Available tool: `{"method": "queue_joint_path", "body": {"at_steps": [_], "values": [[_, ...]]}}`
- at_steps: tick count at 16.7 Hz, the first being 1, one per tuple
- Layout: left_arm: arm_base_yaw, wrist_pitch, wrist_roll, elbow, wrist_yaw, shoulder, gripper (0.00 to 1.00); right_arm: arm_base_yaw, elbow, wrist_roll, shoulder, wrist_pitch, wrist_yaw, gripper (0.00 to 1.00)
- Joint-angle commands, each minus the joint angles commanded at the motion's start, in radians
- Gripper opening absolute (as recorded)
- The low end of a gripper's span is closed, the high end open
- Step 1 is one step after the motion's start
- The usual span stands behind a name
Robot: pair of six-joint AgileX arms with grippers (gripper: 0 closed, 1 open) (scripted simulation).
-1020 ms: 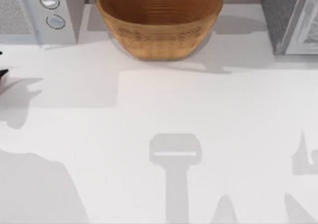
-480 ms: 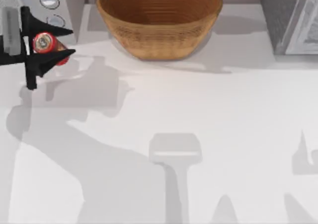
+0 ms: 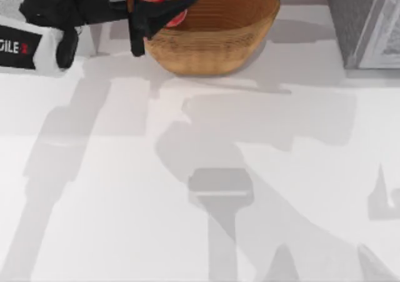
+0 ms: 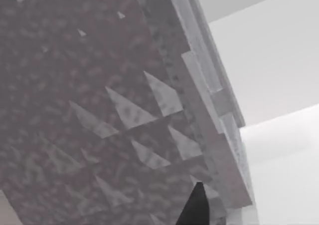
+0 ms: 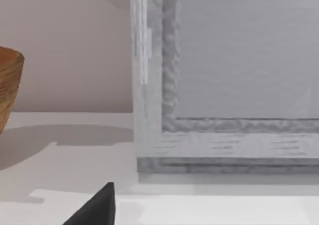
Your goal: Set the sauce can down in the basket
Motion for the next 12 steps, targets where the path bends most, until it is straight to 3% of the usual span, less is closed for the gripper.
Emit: {"method": "queue_joint_path", "body": {"at_steps": [7,12], "values": [[-0.122,-0.317,0.102,0.116,-0.181,0.003,0.00,0.000,0.000,0.000,0.000,0.000,0.000,1.00],[-0.182,-0.759,0.123,0.324,-0.246,0.031,0.00,0.000,0.000,0.000,0.000,0.000,0.000,1.00]]}}
